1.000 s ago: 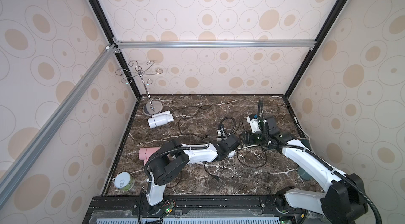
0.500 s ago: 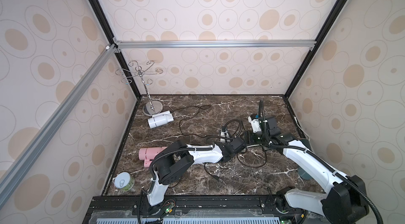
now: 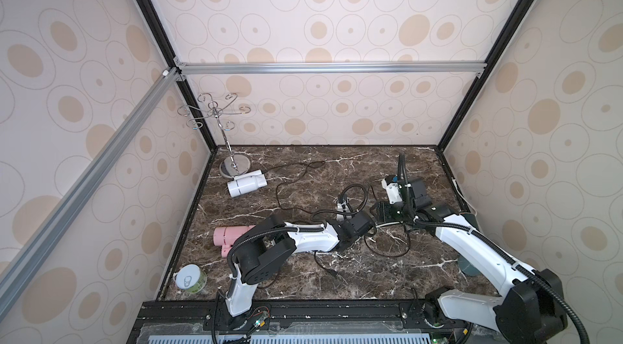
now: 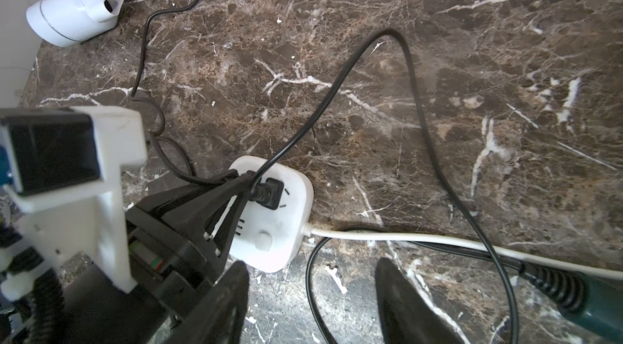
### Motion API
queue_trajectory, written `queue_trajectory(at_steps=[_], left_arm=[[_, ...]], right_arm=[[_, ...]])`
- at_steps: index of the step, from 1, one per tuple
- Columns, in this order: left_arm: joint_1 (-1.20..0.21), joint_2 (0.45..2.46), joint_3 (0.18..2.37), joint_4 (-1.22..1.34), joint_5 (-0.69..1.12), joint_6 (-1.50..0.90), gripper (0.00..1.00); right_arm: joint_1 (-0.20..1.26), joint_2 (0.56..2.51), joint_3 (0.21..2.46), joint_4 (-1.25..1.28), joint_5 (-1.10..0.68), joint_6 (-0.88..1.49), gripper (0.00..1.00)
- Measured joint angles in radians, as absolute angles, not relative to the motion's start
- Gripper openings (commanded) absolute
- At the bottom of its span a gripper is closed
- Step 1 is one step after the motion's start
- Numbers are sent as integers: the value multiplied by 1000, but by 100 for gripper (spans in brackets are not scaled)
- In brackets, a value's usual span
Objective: Charge the blow dryers
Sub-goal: Insert the plug into the socket.
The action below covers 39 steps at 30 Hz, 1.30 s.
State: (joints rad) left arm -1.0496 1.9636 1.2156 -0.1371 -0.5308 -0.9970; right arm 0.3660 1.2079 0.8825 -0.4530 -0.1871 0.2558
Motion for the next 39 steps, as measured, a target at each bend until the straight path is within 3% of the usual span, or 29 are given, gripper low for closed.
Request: queue_trajectory(at_steps=[11,20,22,24,27,39], left_arm=[[-910,1967,1255,-158,-439,-887,0],[-891,1965,1261,-150,-414,-848,0],[-887,1961,1261,-152,-400,-848,9],[-882,1957,1261,-154,-382,-848,28],[-876,1955,1259,-181,-337,-847,43],[-868,1832,1174,-202,-226,-808,51]], right_arm=[[366,1207,884,-448,-239,255,62],[366,1222,904,-448,-262,253,62],[366,1227,905,-449,-267,252,62],[366,1228,913,-451,-273,252,62],[366,1228,930,-451,-282,252,62],[382,1237,966,-455,-325,262,60]])
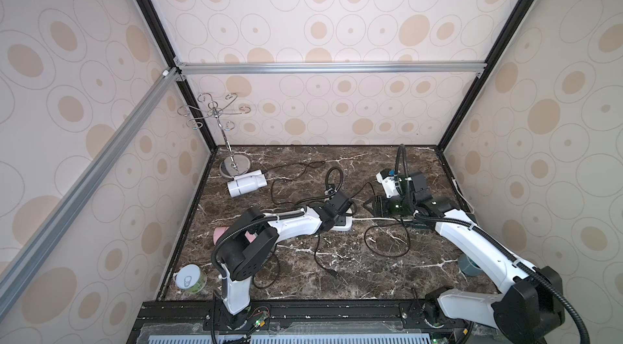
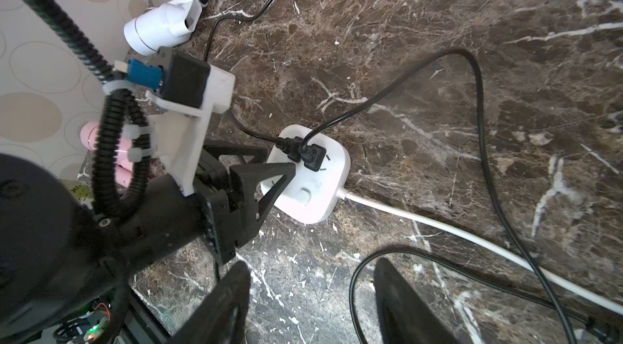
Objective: Charge the blow dryers
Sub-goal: Insert the plug into the socket, then pick up the plug from the center of the board.
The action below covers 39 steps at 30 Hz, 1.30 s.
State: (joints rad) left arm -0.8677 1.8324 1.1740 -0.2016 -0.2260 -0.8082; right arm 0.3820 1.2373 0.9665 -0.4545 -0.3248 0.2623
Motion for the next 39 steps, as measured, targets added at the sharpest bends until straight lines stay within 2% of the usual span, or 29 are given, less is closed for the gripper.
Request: queue_trajectory(at_steps=[5,8,12,19,22,28,34,39], left_arm=[[-850,1710,1111,-197,-150,-784,45],[-833,1626,1037,-197,-117,-779,45],[-801,1492,909,-192,-70,-780,44],[-737,1283,807,-207,-77,-813,45],[-698,1231,782,-205,-97,-834,44],[-612,1179,712,-201,-102,-878,44],[-607,1184,711,-200,-94,-896,45],[-602,1185,711,-200,-94,-896,46]], right_arm=[[467,1254,966,-462,-339,263,54],[536,1261,966,-493,-334,250,47],[640,1261,955,-524,-324,233,43],[862,1278,918,-595,-304,209,59],[936,1290,903,-595,-307,209,61],[1044,1378,900,-580,-265,210,58],[1089,1465,882,-558,-229,193,47],[1103,1508,878,-529,-208,186,44]])
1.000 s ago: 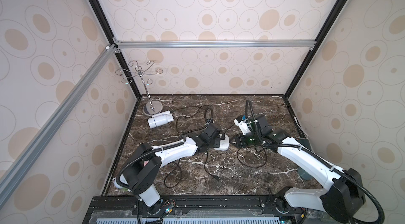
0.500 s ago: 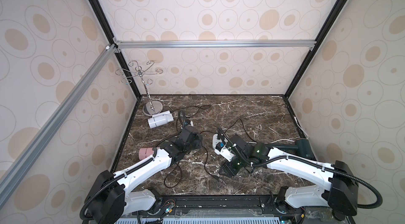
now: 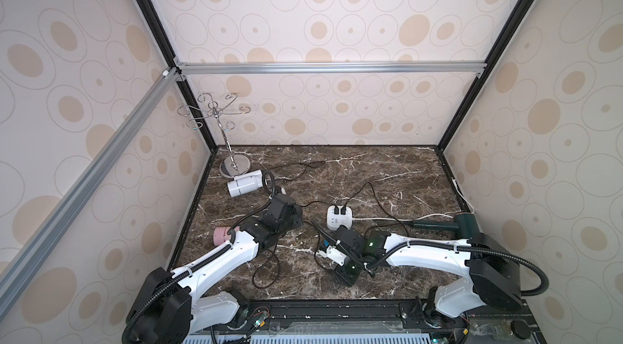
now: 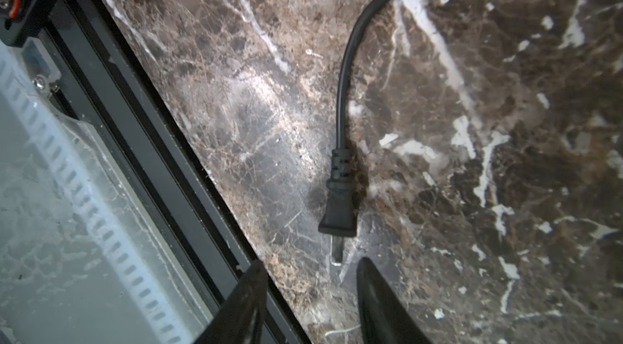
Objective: Charge the blow dryers
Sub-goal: Pick up the plug from the center of the board.
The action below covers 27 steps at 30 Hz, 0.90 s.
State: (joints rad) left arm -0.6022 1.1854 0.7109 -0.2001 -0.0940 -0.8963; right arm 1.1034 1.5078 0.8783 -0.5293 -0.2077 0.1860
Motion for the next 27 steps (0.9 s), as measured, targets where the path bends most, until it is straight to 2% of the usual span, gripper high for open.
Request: queue_trajectory(at_steps=[10,15,20,22,25,27], left_arm=[[-599,1195,711,-201,-83,-897,46],[-598,1195,711,-203,-80,-897,46],[-595,1194,711,-206,-79,-898,46],[-595,1194,711,-208,-78,-898,46],[-593,1193,711,-213,-76,-898,47],[-591,1190,711,-216,-75,-898,47]], right_arm=[[1120,1582,875,-482,-156,173,38],[1121,1588,874,-480,-126,169,42],[1121,1594,874,-456,-122,167,41],[1121,1612,875,-445,-130,167,37],[1121,1631,879,-432,-141,163,23],[1121,1634,879,-428,-147,160,16]])
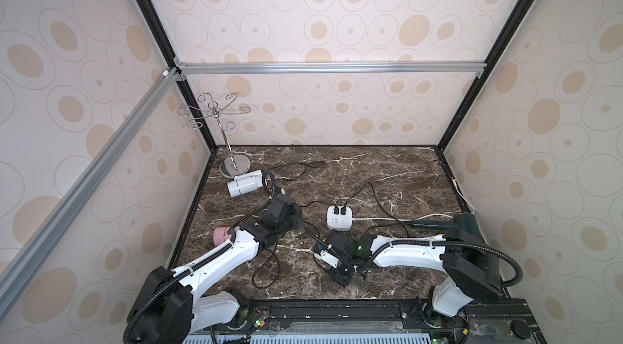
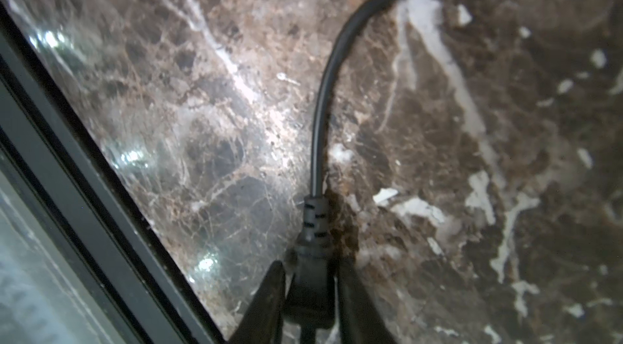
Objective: Charge the blow dryers
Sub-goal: Pick up the plug from the center of the board.
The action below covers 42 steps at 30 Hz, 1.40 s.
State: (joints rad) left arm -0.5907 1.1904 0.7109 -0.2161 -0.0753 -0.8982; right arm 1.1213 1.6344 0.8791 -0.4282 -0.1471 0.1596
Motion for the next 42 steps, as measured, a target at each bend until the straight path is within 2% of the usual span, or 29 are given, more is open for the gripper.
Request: queue_trajectory(at_steps=[5,8,12,18,22,27,31,42], left_arm=[[-583,1186,711,-221,-69,-899,43],[-570,1164,697,-220,-50,-900,42],[-547,1108,664,-210,8,-889,43],[-510,1066,620,-87,247,-894,42],[-506,1036,578,13,408,-908,46],[-506,1019,546,151,547,-956,46],[-508,1053,521,279,611,-1019,46],[-517,1084,524,338,686,-1048,45]], right_arm=[[1121,1633,879,-429,-160,156,4],[1119,1625,879,-442,-171,159,0],[1069,1593,883,-453,-275,177,0],[838,1503,883,-391,-563,245,0],[751,1465,888,-306,-729,305,0],[684,1463,880,-101,-893,448,0],[670,1463,880,28,-953,532,0],[652,1438,864,151,-973,612,0]])
